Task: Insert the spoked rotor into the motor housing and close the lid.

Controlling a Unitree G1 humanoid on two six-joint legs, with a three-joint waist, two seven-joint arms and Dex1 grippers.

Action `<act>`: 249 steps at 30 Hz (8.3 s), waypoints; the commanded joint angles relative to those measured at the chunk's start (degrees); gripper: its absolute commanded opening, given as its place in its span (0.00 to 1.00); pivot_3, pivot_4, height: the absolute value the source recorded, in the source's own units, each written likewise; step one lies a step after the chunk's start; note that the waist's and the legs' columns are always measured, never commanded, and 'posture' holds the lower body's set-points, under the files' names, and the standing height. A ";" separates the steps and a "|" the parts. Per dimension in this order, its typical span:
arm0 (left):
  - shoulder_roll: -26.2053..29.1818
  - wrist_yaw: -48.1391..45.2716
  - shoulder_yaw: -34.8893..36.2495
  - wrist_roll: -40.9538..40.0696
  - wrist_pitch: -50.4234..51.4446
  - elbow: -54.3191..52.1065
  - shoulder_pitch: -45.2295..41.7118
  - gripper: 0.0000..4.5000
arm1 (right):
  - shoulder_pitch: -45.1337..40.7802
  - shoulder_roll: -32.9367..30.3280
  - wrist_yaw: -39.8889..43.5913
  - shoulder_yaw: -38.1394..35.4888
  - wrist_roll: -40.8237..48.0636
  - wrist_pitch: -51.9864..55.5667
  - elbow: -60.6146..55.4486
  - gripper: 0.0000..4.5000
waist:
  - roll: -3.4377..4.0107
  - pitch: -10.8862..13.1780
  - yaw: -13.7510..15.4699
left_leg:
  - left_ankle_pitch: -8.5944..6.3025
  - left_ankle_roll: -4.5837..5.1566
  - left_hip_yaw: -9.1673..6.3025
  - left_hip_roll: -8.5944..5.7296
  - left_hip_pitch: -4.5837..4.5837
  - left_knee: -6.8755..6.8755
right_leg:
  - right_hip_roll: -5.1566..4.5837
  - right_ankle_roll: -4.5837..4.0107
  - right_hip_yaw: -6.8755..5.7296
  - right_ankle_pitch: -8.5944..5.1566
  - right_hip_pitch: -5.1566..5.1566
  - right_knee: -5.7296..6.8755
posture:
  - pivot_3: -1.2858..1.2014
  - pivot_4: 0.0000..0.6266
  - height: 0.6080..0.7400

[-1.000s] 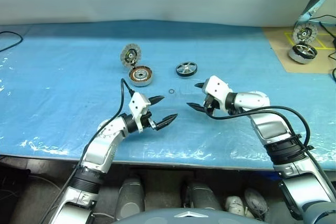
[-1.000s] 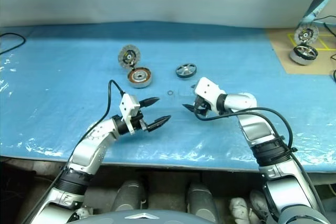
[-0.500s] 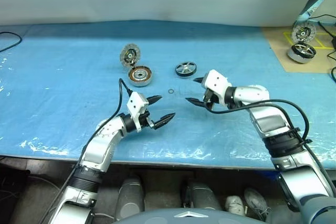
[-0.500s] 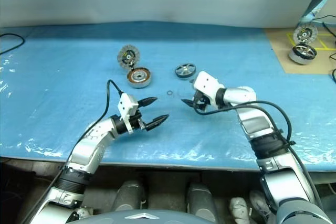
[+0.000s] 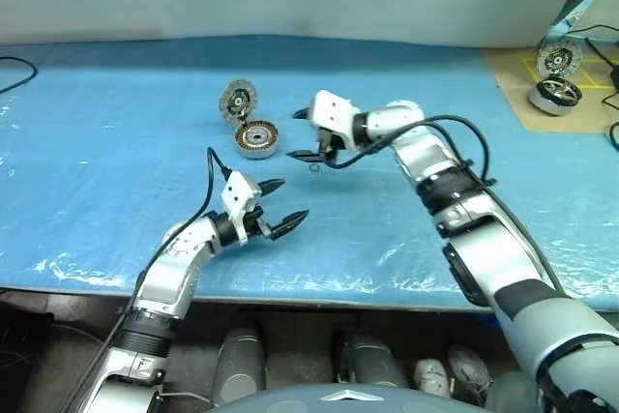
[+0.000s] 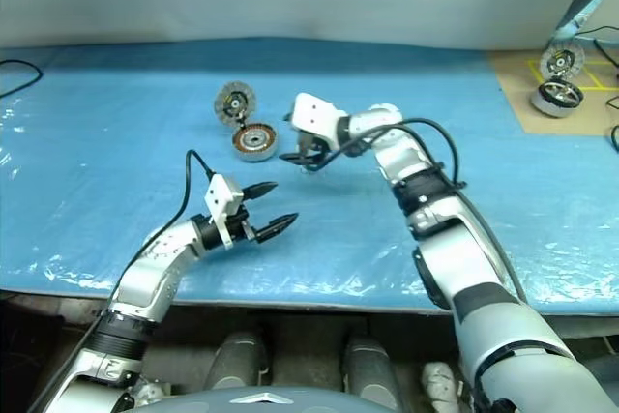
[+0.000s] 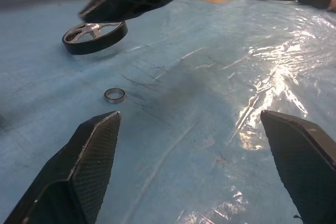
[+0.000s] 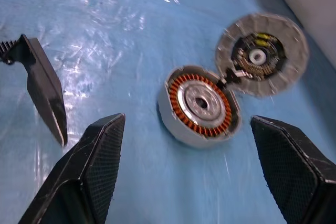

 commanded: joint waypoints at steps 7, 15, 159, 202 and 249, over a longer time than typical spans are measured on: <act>0.75 3.66 1.70 0.33 -0.19 -5.35 5.41 0.99 | -12.66 12.61 -7.13 3.63 -9.51 -14.65 24.30 0.89 | 0.05 0.02 0.03 | 0.03 0.07 0.02 0.22 -0.44 0.38 | 0.02 -0.38 -0.10 -0.17 -0.64 0.82 | 0.52 0.24 1.00; 1.04 6.47 2.41 -0.34 -0.31 -10.84 11.42 0.99 | -17.27 18.67 -21.55 -0.45 -11.20 -7.93 33.09 0.89 | 0.08 0.04 0.13 | 0.12 -0.03 0.18 0.55 -0.36 0.36 | 0.04 -0.44 -0.08 -0.14 -0.60 0.80 | 0.52 0.24 1.00; 2.41 -8.80 -7.32 38.60 -25.76 75.84 -52.89 0.45 | 41.25 -9.53 -30.58 -16.05 5.93 43.78 -61.86 0.89 | -0.28 0.33 3.40 | 0.30 -0.63 -0.06 -0.18 1.03 -1.02 | -0.21 0.55 -0.05 0.41 0.99 -0.88 | 0.52 0.24 1.00; 9.14 -38.62 -23.00 29.64 3.70 12.27 -28.97 0.45 | 41.94 -7.43 -31.05 -14.05 5.99 41.73 -59.52 0.89 | -0.01 0.16 3.11 | 0.42 -0.39 0.82 -0.39 1.18 -1.78 | -0.70 0.55 0.02 0.34 0.90 -1.20 | 0.52 0.24 1.00; 20.19 -28.39 -7.32 7.77 5.03 -10.23 -13.80 0.88 | 39.12 -12.21 -17.71 -14.27 12.60 36.72 -54.01 0.89 | 0.13 0.08 1.75 | 0.58 -0.10 1.31 -0.32 0.80 -1.67 | -0.66 0.53 0.16 0.35 0.43 -1.00 | 0.52 0.24 1.00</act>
